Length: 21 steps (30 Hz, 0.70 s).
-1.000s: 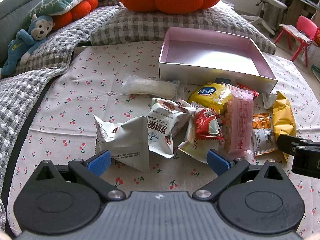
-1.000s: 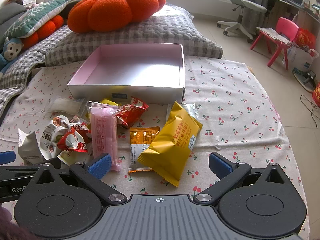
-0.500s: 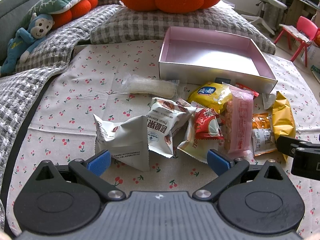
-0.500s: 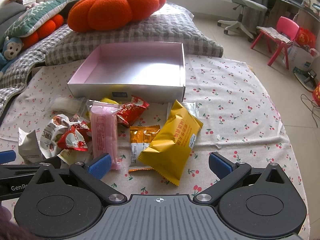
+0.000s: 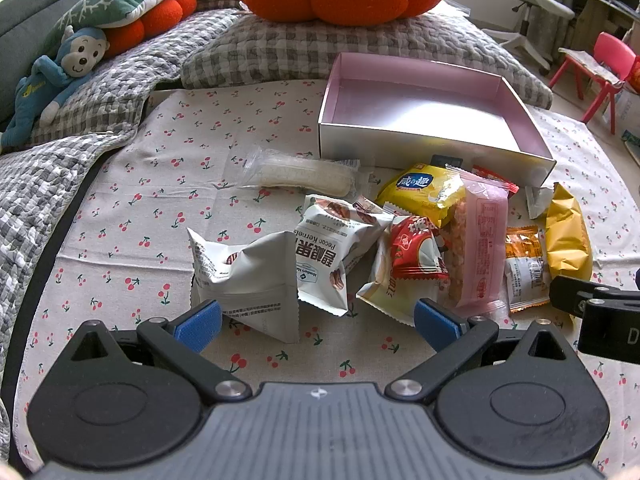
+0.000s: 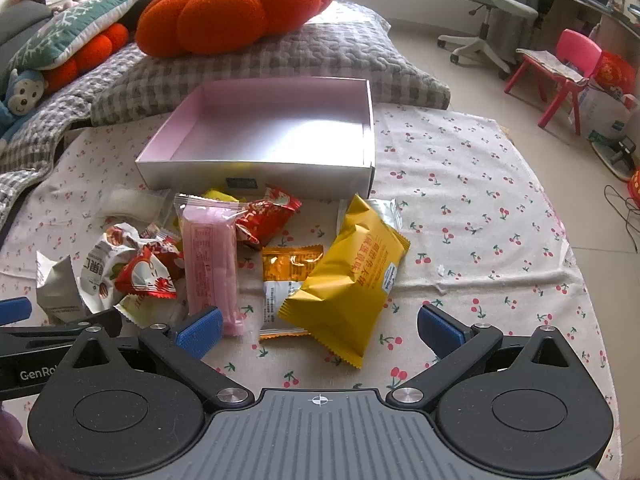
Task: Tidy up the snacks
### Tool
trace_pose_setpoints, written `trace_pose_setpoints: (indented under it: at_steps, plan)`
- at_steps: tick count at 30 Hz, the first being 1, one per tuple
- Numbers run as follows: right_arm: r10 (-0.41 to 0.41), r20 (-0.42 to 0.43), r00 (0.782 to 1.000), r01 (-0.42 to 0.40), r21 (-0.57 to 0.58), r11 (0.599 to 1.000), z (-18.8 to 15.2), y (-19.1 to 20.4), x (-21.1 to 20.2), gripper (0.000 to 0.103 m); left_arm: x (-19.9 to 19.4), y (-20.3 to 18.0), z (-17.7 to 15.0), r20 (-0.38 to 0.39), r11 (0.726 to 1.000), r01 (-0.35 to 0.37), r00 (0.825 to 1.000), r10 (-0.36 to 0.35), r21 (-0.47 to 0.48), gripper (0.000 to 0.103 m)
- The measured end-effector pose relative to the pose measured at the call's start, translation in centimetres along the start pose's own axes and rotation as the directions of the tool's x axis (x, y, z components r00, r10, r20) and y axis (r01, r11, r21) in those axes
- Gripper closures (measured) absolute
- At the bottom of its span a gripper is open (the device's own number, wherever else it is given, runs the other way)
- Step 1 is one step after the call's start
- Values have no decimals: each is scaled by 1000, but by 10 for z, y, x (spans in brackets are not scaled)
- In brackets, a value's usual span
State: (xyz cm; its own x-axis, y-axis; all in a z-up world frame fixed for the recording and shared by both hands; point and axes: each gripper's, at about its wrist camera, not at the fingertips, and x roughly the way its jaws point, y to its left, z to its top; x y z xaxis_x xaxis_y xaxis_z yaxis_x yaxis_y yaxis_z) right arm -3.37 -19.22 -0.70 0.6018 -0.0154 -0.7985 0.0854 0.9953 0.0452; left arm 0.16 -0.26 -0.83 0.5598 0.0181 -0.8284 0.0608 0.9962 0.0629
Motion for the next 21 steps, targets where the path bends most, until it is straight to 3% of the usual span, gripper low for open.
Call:
trace_pose_setpoints:
  at_steps: [13,19,21]
  plan:
    - [10,6,1000,-10,15,1000,-1,-2,-2,0,4,5,2,-22,1000,18,1000,-18,4,0]
    - [33,-19,999,-32,38,999,9,-12,-4,0,2,16,9,21,1000,11,1000,-10,-23,0]
    - [-6,-5,1000,6,-6,1000,16,-10,-7,0,3,16,15,14,1000,20,1000,-20,-7,0]
